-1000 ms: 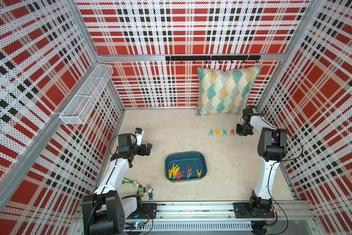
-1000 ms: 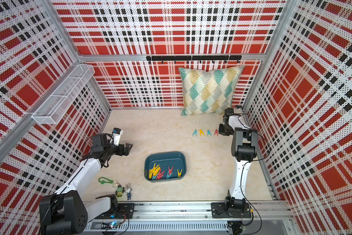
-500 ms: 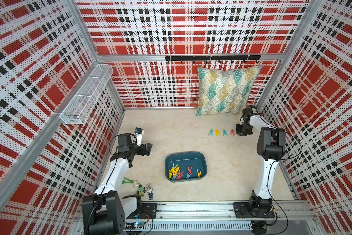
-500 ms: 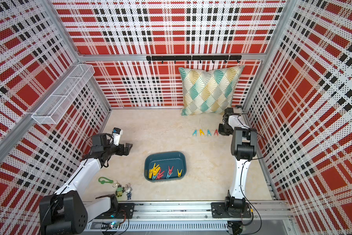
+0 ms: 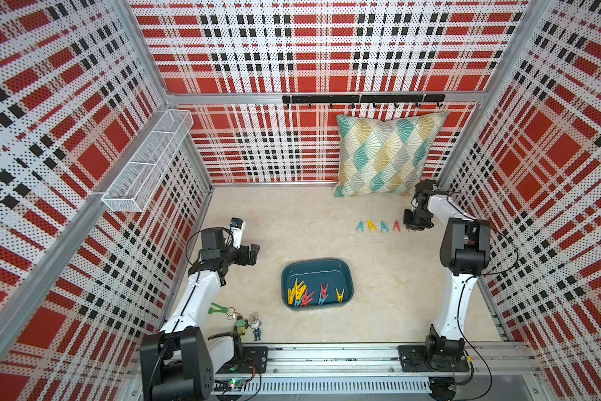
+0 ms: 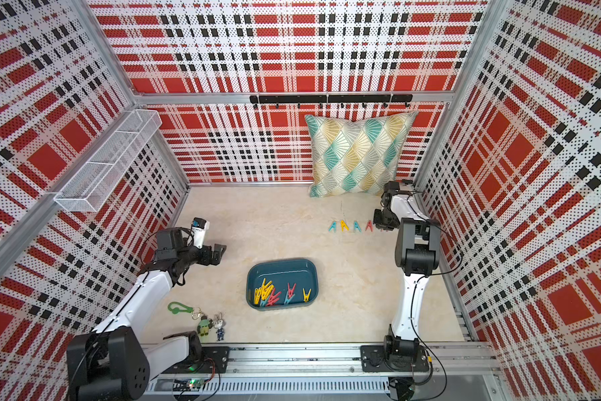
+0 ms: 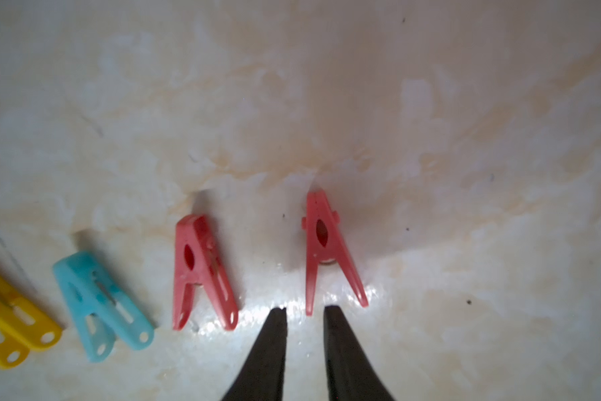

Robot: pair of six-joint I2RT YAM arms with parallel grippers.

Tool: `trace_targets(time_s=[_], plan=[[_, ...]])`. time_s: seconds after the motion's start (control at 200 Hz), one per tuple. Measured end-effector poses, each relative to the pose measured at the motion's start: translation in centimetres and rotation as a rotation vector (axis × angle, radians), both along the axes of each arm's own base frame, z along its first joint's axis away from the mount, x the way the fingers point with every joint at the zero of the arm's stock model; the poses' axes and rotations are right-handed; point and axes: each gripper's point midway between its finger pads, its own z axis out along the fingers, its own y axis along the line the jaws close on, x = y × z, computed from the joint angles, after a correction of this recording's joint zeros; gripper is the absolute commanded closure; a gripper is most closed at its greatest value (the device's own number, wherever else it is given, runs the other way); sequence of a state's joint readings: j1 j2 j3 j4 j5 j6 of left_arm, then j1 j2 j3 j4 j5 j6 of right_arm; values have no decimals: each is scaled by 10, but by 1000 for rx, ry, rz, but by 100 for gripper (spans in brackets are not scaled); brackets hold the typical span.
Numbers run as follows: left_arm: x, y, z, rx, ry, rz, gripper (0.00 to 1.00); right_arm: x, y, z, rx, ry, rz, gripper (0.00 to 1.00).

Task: Take the clothespins out of the storage box
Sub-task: Place the clothespin at the center of the board, then pick up the clothespin from the storage box.

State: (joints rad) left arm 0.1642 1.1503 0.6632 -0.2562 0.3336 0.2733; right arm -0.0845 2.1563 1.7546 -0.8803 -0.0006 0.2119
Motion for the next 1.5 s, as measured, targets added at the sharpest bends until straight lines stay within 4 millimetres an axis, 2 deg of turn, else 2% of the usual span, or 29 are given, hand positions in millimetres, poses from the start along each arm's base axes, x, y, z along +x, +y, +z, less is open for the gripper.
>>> trace_targets(time_s=[0.205,0.331,0.396,0.466,0.546,0.631,0.752,0.857,0.917,1.022,1.112,1.258,1.378,1.498], plan=[[0,0,0,0,0,0,1,-10,22,60,10,-119,16,69],[0,0,0,0,0,0,1,-30,50,92,29,-179,52,67],[0,0,0,0,0,0,1,-44,73,106,49,-209,93,67],[0,0,0,1,0,1,1,-64,109,122,75,-242,165,66],[0,1,0,1,0,3,1,-91,160,137,117,-280,278,65],[0,2,0,1,0,6,1,-124,211,143,175,-297,399,65],[0,4,0,3,1,12,1,-175,280,130,263,-248,559,65],[0,4,0,3,1,14,1,-213,327,107,284,-173,662,65],[0,5,0,4,0,17,1,-229,350,91,274,-134,712,66],[0,8,0,6,1,25,1,-251,378,58,235,-64,768,66],[0,8,0,6,1,27,1,-262,388,29,195,-10,777,66],[0,10,0,5,1,30,1,-265,386,-4,117,41,747,66],[0,11,0,5,1,36,1,-264,384,-11,88,42,732,66],[0,12,0,5,1,37,1,-258,387,-9,80,22,715,66]])
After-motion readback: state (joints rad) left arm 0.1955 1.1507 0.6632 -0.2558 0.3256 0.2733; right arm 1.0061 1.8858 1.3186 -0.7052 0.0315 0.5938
